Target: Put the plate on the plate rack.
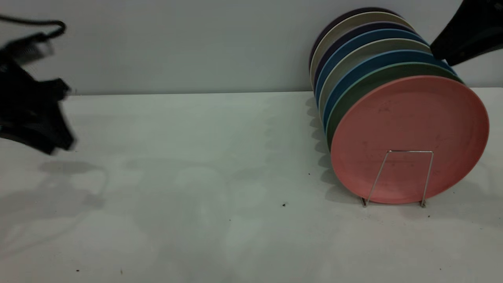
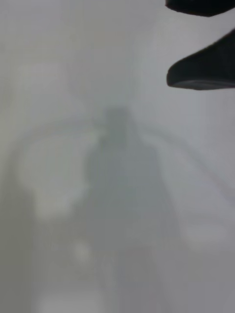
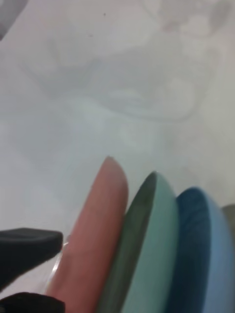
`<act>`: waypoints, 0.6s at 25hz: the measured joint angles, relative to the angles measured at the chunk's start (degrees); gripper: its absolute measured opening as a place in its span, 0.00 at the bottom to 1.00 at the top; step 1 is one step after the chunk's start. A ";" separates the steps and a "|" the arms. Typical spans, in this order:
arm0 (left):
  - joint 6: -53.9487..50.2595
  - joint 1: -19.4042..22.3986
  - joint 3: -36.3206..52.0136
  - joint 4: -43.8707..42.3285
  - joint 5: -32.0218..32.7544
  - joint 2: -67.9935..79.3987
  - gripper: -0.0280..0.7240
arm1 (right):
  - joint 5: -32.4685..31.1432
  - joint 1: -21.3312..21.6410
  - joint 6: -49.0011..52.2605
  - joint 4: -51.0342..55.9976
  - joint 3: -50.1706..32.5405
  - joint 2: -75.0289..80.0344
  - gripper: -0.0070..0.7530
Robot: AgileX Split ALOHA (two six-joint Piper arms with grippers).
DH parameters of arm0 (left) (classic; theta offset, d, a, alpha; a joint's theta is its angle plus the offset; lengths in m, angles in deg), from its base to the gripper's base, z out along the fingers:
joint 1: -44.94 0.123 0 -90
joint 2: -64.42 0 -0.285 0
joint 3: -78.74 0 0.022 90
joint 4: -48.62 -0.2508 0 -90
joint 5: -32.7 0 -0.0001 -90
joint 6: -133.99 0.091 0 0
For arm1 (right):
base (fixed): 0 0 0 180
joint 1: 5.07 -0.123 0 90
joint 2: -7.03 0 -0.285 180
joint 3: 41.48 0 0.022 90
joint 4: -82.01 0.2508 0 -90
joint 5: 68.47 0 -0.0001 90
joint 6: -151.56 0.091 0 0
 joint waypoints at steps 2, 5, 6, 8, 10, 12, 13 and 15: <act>-7.49 0.00 -0.27 -10.08 1.48 -3.78 0.44 | -0.84 0.00 4.44 -4.60 0.00 -0.42 0.33; -13.19 0.00 -0.29 -18.20 5.19 -9.53 0.44 | -2.54 0.00 12.12 -13.79 0.00 -2.62 0.33; -13.70 0.00 -0.29 -19.18 6.40 -11.59 0.45 | -3.35 0.00 14.38 -17.25 0.00 -3.92 0.33; -14.33 0.00 -0.29 -19.85 9.43 -15.54 0.45 | -5.52 0.00 18.80 -22.93 0.00 -6.95 0.33; -14.48 0.00 -0.12 -19.91 12.27 -20.19 0.45 | -8.64 0.00 21.08 -27.27 0.00 -11.00 0.33; -14.53 0.00 1.39 -19.80 13.77 -25.08 0.45 | -11.36 0.00 21.85 -28.93 -0.52 -15.34 0.33; -14.53 0.00 2.76 -19.70 14.05 -28.00 0.45 | -12.50 0.00 21.84 -29.23 -1.39 -18.04 0.34; -14.30 0.00 5.96 -19.24 14.43 -33.53 0.45 | -13.88 0.00 21.79 -29.23 -3.96 -23.57 0.36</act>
